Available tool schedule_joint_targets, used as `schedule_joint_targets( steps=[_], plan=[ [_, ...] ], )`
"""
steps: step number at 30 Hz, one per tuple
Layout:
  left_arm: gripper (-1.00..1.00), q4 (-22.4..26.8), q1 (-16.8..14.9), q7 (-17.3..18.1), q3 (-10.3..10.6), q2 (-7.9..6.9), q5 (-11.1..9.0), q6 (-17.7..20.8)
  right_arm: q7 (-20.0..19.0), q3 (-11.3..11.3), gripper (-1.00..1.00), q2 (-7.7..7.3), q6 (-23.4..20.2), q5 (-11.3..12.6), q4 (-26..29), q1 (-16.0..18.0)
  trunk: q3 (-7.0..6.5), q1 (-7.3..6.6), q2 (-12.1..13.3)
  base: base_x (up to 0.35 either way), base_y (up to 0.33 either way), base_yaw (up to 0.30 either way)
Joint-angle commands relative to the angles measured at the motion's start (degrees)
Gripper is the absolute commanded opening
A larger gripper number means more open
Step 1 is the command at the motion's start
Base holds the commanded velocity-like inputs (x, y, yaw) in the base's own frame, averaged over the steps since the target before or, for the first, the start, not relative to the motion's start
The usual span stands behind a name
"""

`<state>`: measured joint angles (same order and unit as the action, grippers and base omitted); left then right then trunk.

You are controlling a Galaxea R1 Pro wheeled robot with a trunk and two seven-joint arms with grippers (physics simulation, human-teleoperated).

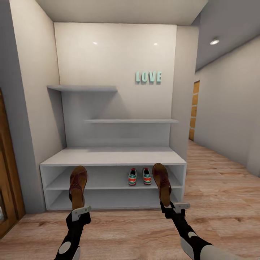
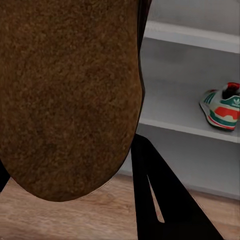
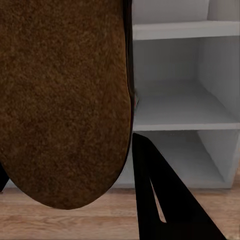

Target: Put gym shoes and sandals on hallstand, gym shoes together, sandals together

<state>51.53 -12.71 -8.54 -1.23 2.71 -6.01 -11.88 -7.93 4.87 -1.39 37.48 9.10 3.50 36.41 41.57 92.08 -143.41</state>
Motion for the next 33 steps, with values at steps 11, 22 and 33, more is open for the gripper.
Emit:
schedule_joint_targets(
  steps=[11,22,33],
  plan=[
    [-1.0,0.0,0.0,0.0,0.0,0.02,-0.4,-0.2,-0.3,0.4,-1.0,-0.02,0.2,0.8,-0.1,0.1,0.07,-0.02,0.0,-0.002,0.314,0.0],
    [-1.0,0.0,0.0,0.0,0.0,0.02,-0.4,-0.2,-0.3,0.4,-1.0,-0.02,0.1,0.8,-0.1,0.1,0.07,-0.02,0.0,0.0,0.279,-0.125],
    [-1.0,-0.3,0.0,0.0,0.2,0.02,-0.4,-0.2,-0.4,0.4,-1.0,-0.02,0.2,0.8,-0.2,0.1,0.07,-0.02,0.0,0.0,0.01,-0.011]
  ],
)
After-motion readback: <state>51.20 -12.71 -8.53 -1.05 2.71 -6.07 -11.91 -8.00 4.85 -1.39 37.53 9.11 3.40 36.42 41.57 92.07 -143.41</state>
